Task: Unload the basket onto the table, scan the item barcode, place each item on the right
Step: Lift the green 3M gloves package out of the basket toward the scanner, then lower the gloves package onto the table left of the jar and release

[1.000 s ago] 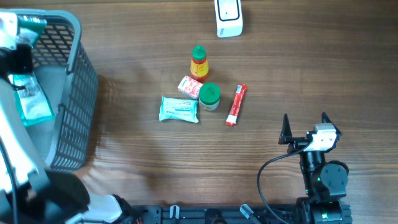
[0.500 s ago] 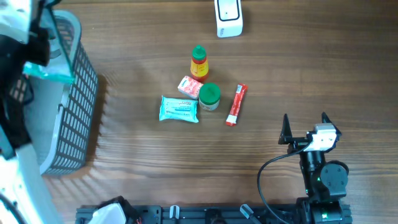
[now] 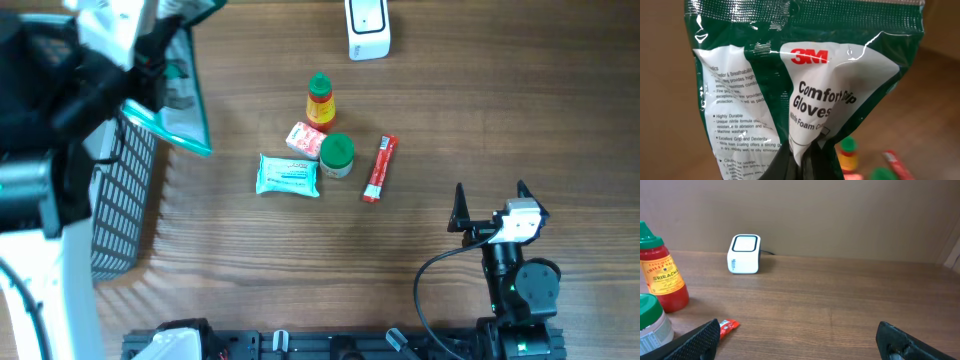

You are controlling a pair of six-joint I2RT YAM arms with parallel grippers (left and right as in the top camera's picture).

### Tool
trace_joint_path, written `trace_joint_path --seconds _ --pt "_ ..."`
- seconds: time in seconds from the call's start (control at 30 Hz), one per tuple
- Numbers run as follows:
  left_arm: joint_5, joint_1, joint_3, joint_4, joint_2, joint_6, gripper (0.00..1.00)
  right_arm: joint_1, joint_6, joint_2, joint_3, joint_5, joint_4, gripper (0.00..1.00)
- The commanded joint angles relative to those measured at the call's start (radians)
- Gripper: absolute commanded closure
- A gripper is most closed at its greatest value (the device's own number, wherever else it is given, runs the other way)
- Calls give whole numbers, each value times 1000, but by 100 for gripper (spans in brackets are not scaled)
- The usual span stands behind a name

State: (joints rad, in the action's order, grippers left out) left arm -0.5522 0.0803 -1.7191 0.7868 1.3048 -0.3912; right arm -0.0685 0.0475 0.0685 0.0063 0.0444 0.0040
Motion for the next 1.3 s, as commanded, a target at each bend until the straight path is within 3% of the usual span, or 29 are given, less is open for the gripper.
trace_joint_path --seconds 0.0,0.27,0.47,0.63,1.07,1.27 --pt "-15 -40 -7 35 92 215 96 4 5 2 0 -16 4 0" --pt "-9 -96 12 113 276 436 96 4 5 2 0 -16 4 0" --pt "41 -138 31 109 402 706 96 4 5 2 0 -16 4 0" --pt "223 -189 78 108 470 842 96 4 5 2 0 -16 4 0" --pt "477 -341 355 -4 483 950 96 4 5 2 0 -16 4 0" --pt "483 -369 393 -41 483 949 96 4 5 2 0 -16 4 0"
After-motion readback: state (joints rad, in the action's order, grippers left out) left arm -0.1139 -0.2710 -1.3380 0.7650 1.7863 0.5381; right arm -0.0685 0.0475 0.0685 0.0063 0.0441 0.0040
